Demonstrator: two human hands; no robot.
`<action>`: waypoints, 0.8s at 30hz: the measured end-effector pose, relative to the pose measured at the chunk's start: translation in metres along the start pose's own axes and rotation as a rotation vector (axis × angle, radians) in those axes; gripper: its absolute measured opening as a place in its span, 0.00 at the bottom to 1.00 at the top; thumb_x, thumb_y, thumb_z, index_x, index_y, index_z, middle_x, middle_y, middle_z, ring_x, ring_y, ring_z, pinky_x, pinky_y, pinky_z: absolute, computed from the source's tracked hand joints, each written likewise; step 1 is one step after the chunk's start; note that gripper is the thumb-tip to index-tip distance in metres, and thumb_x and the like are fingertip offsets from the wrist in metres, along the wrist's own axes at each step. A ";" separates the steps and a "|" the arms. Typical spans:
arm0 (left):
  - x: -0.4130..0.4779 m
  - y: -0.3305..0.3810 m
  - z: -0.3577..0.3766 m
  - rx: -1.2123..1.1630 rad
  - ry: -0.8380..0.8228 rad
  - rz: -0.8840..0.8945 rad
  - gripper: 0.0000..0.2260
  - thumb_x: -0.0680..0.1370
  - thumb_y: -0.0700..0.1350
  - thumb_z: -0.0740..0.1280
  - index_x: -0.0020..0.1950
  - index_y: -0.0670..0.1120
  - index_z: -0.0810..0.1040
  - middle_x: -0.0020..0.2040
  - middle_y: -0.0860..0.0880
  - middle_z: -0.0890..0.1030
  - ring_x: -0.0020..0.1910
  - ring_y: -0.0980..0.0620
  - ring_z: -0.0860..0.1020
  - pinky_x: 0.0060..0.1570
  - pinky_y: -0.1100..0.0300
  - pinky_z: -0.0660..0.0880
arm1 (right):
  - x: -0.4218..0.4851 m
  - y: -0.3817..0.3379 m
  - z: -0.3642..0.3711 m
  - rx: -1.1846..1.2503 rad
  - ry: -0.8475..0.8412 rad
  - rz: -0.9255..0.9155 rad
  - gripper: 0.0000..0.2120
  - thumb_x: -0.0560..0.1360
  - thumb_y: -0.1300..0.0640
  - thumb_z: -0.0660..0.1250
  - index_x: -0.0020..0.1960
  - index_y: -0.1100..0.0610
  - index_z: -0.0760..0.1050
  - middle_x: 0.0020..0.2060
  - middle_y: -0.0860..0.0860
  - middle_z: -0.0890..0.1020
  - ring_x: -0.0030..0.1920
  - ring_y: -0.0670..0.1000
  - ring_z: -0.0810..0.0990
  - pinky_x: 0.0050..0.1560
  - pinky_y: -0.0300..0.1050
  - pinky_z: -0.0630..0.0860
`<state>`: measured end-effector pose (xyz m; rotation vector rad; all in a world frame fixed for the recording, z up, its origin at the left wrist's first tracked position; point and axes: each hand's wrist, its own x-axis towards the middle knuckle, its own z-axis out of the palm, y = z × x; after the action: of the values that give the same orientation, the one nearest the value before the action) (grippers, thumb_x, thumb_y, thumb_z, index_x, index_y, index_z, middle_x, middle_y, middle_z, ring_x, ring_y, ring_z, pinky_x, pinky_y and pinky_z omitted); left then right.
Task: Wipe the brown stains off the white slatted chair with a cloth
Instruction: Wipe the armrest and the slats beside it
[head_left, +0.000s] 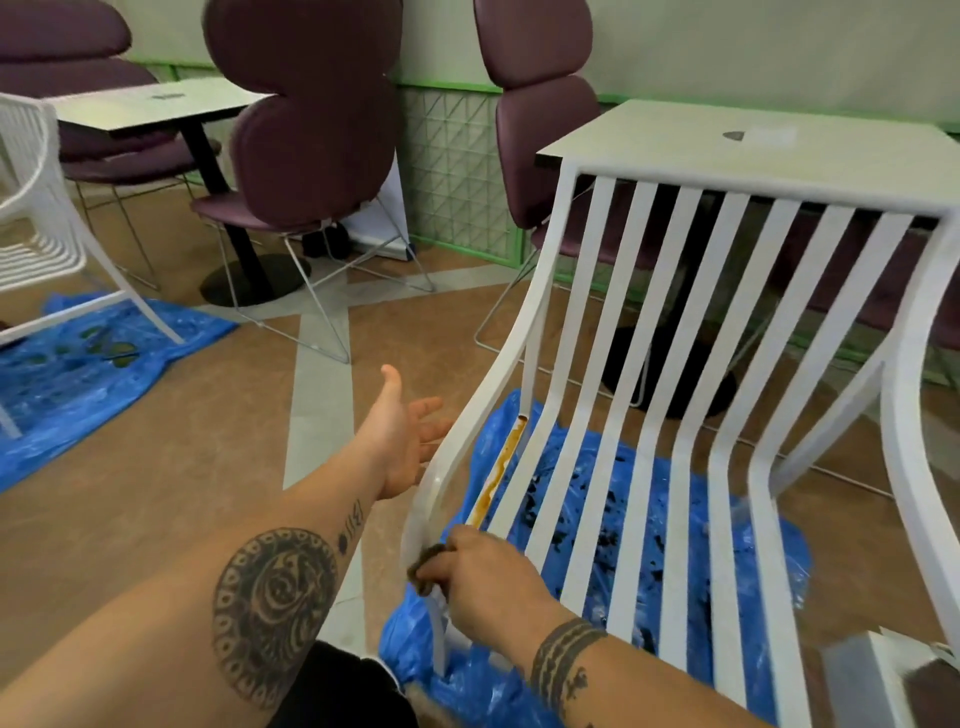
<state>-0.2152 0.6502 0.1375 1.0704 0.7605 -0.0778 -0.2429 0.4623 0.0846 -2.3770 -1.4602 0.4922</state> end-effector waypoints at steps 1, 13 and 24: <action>0.000 -0.002 -0.002 0.052 0.026 0.003 0.47 0.71 0.80 0.42 0.78 0.51 0.67 0.74 0.43 0.72 0.72 0.39 0.70 0.68 0.39 0.68 | -0.008 0.007 0.005 0.027 -0.005 0.054 0.18 0.81 0.57 0.59 0.65 0.43 0.78 0.51 0.51 0.72 0.53 0.57 0.74 0.50 0.49 0.74; -0.052 0.012 0.038 0.497 0.358 0.558 0.05 0.79 0.49 0.68 0.53 0.54 0.83 0.48 0.54 0.83 0.46 0.52 0.78 0.51 0.52 0.78 | -0.019 0.050 -0.102 0.726 0.561 0.398 0.16 0.80 0.51 0.68 0.68 0.46 0.78 0.58 0.44 0.82 0.54 0.43 0.79 0.56 0.38 0.77; -0.124 0.012 0.107 0.359 -0.142 0.335 0.16 0.80 0.50 0.70 0.61 0.41 0.80 0.51 0.41 0.86 0.47 0.45 0.84 0.49 0.51 0.83 | -0.078 0.006 -0.175 1.235 0.535 0.460 0.11 0.82 0.50 0.65 0.54 0.55 0.83 0.46 0.54 0.88 0.47 0.55 0.85 0.45 0.48 0.80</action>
<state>-0.2468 0.5326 0.2477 1.5049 0.4381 -0.0035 -0.1937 0.3752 0.2481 -1.5538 -0.1708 0.5571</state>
